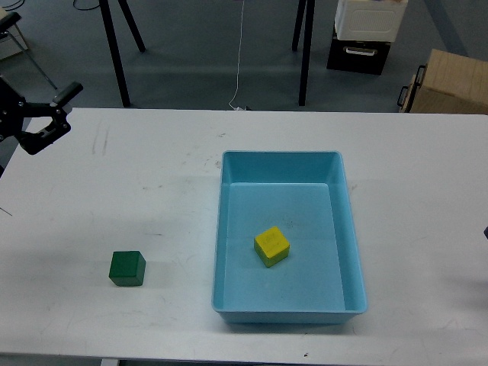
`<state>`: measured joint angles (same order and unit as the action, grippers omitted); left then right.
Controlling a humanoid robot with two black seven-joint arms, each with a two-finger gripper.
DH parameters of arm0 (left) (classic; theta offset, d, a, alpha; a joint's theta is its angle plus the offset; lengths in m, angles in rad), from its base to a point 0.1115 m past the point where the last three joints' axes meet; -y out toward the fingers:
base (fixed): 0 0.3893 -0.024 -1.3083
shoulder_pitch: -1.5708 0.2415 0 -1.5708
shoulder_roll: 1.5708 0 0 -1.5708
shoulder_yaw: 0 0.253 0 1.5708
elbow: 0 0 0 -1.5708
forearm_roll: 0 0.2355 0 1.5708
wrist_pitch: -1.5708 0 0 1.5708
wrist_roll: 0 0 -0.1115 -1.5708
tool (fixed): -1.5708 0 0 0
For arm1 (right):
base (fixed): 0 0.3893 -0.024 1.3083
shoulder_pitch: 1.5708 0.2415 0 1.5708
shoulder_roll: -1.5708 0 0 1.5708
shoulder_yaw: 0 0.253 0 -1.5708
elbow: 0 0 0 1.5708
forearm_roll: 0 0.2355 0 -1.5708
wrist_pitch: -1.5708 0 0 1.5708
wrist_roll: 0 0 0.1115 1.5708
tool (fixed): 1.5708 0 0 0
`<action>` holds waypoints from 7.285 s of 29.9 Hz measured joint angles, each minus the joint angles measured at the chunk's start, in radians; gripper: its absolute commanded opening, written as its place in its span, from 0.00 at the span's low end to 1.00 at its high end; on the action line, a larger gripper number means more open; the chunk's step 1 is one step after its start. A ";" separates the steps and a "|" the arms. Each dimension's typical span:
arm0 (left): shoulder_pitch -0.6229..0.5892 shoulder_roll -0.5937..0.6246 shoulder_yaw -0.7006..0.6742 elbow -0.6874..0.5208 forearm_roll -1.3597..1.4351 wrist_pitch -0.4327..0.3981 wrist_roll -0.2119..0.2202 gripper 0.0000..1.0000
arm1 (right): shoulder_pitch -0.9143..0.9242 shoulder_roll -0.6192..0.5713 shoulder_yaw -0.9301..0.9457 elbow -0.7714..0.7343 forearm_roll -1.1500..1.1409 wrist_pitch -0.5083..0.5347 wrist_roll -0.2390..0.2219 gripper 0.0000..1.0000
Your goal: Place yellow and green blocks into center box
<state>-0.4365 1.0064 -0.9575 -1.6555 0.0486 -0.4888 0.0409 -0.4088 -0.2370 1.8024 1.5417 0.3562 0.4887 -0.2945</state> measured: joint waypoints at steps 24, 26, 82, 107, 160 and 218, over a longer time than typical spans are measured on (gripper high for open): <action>-1.340 -0.307 1.786 0.023 0.616 0.003 0.067 0.99 | -0.013 0.021 0.003 -0.006 0.000 0.000 0.000 1.00; -1.310 -0.312 1.805 0.025 0.626 0.015 0.069 0.99 | -0.014 0.021 0.003 -0.008 0.000 0.000 0.000 1.00; -1.603 -0.797 1.727 0.194 0.479 0.018 0.155 0.00 | -0.050 0.022 0.010 -0.020 -0.002 0.000 0.000 1.00; -1.305 -1.006 1.715 0.459 0.469 0.000 0.124 0.14 | -0.050 0.019 0.008 -0.059 -0.002 0.000 0.000 1.00; -0.364 -0.766 -0.243 0.518 0.339 0.000 -0.005 1.00 | 0.053 0.013 -0.024 -0.046 -0.011 0.000 0.000 1.00; 0.943 -1.006 -0.402 -0.109 -0.025 0.000 -0.064 1.00 | -0.226 0.143 -0.060 0.144 -0.013 0.000 0.018 1.00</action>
